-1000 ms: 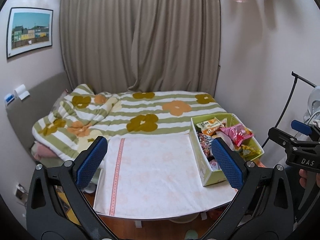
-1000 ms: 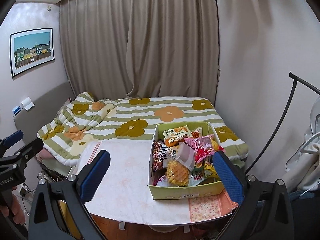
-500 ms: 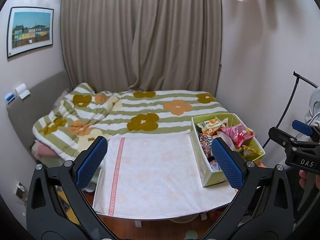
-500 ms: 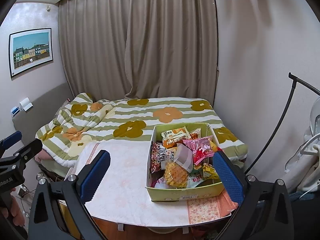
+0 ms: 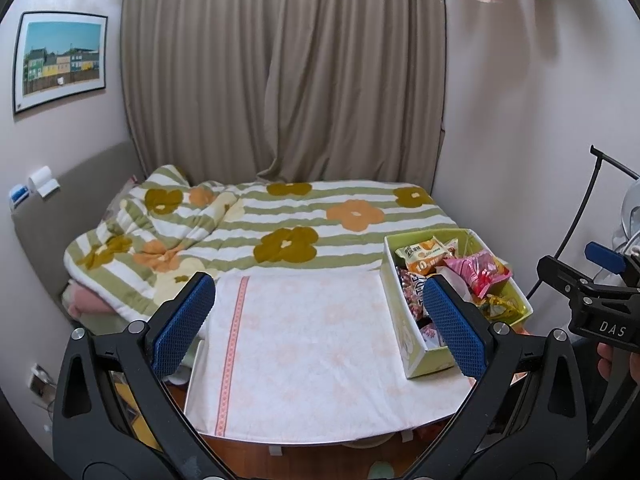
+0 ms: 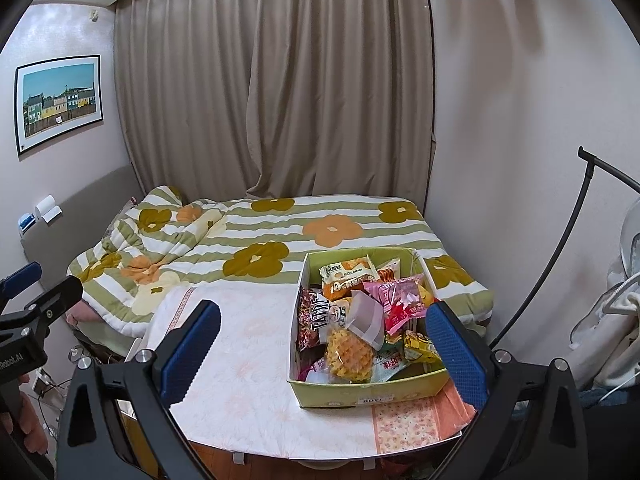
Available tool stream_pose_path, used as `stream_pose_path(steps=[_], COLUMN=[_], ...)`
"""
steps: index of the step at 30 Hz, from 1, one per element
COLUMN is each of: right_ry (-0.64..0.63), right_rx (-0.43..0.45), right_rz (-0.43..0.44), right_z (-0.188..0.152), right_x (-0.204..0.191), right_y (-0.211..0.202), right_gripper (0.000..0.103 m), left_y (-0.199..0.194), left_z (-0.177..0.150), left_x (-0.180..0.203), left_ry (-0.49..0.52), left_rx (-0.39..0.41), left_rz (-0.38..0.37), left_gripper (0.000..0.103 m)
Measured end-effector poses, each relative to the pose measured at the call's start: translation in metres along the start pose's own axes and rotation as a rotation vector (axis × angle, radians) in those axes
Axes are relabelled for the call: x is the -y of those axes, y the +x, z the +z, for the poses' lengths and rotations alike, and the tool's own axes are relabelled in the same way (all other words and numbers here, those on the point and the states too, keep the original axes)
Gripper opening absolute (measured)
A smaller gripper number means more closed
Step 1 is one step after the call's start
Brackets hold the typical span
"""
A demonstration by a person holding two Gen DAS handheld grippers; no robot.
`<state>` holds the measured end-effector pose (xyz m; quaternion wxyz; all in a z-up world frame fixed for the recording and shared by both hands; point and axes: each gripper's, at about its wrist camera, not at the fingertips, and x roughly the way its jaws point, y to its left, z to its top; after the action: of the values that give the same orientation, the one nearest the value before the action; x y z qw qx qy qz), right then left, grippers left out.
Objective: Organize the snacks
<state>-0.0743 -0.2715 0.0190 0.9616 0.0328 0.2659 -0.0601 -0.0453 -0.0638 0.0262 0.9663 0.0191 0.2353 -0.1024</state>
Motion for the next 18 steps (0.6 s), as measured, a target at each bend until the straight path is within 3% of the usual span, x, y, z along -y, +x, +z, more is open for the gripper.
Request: stream_pose_path(steps=[18], right_ry=[-0.006], right_rx=[0.000], right_rz=[-0.001], right_z=[0.005], right_x=[-0.001], right_y=[0.007], right_gripper=[0.102], left_y=[0.012], left_z=[0.002], left_x=[-0.009], left_ry=[-0.021], left_rx=[-0.013], left_rz=[0.001], left_gripper=[0.103])
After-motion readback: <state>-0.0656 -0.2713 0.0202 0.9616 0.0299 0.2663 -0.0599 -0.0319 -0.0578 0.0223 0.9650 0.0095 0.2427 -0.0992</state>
